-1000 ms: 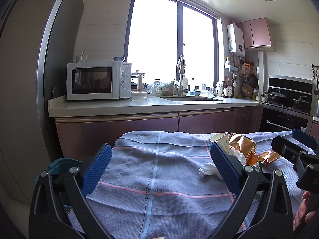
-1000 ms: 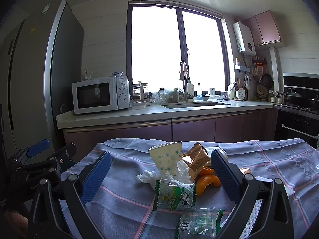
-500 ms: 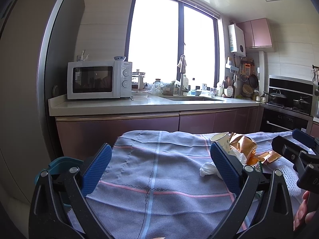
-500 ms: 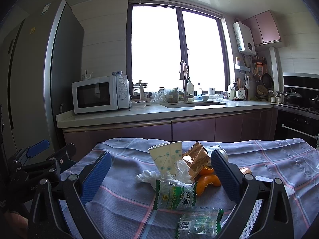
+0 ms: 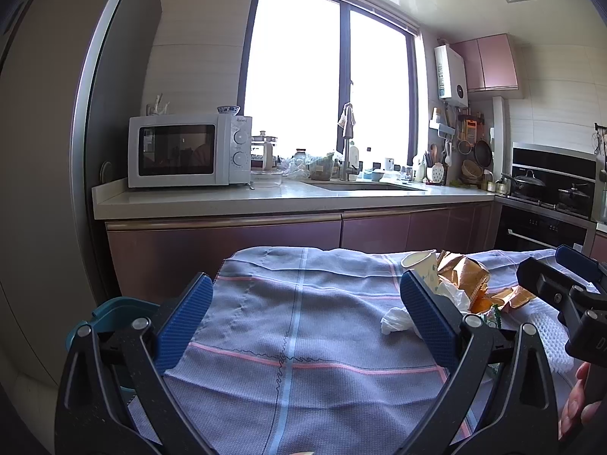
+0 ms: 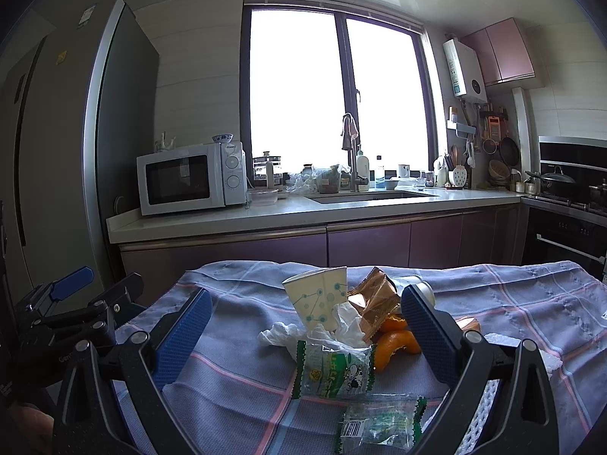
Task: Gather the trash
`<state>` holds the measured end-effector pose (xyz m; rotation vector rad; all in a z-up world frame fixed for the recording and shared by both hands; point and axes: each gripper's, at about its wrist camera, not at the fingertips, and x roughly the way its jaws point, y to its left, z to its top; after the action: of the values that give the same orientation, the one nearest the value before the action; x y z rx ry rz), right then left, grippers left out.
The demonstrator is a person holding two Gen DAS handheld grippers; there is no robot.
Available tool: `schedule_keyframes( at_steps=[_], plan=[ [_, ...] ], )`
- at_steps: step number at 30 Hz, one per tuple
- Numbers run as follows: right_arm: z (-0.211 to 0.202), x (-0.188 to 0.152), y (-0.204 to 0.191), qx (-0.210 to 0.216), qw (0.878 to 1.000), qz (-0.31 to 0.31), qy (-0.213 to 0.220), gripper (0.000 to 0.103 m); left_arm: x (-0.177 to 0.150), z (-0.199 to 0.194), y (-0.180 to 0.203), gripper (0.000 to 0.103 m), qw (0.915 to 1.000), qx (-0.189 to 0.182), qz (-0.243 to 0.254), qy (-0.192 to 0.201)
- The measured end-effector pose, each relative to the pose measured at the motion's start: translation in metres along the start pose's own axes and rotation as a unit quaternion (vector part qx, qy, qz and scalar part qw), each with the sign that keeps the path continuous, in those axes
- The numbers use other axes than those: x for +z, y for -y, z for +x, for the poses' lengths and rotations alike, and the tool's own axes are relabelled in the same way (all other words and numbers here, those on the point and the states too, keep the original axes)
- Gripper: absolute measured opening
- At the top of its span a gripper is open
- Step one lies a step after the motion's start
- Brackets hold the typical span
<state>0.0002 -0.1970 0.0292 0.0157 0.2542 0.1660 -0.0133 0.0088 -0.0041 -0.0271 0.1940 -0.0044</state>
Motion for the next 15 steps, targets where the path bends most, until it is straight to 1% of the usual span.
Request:
schedule_keyframes(
  at_steps=[15],
  plan=[
    [0.0007, 0.0, 0.0019, 0.002, 1.0, 0.002, -0.006, 0.096, -0.0021, -0.0006, 0.0007, 0.097, 1.0, -0.002, 0.0, -0.004]
  ],
)
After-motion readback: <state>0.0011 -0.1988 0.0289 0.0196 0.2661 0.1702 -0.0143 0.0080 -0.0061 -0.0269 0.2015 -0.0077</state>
